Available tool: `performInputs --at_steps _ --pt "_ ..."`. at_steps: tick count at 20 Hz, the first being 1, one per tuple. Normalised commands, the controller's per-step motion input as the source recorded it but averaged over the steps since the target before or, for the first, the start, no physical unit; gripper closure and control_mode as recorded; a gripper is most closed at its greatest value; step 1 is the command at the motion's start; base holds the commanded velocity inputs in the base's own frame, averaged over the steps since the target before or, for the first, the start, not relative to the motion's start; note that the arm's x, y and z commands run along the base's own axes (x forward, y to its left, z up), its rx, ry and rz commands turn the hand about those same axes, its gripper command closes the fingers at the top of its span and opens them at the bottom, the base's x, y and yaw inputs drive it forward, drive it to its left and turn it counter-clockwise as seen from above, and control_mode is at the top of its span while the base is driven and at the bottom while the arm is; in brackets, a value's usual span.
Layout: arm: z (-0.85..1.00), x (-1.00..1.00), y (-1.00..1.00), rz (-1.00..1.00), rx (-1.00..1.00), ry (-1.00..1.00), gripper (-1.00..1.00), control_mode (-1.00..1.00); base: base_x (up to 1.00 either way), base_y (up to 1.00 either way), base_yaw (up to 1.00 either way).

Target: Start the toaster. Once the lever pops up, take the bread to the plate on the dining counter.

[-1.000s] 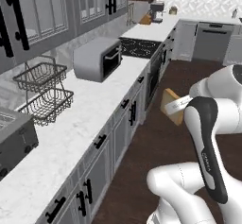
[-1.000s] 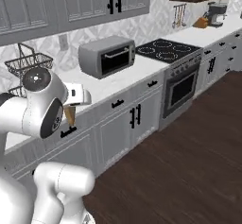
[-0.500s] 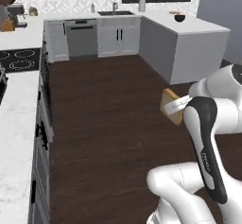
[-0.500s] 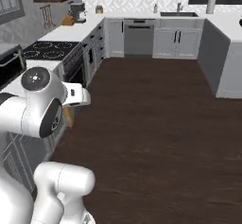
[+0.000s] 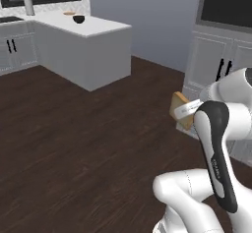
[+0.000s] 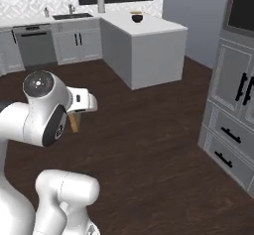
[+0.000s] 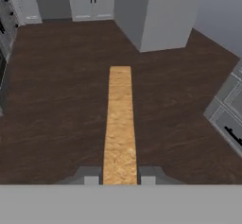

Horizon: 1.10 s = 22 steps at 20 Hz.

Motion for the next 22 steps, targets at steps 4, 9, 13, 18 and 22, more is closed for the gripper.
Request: performInputs --at_steps 4,9,13,18,22 --pt "0.0 0.0 0.0 0.0 0.0 0.0 1.0 1.0 1.0 0.73 -0.26" --pt "0.0 0.0 0.0 0.0 0.0 0.0 1.0 1.0 1.0 0.66 -0.11" --pt "0.0 0.0 0.0 0.0 0.0 0.0 1.0 1.0 1.0 0.53 -0.11" --pt "0.0 0.0 0.0 0.0 0.0 0.0 1.0 1.0 1.0 0.42 -0.14" --pt "0.0 0.0 0.0 0.0 0.0 0.0 1.0 1.0 1.0 0.27 -0.18"
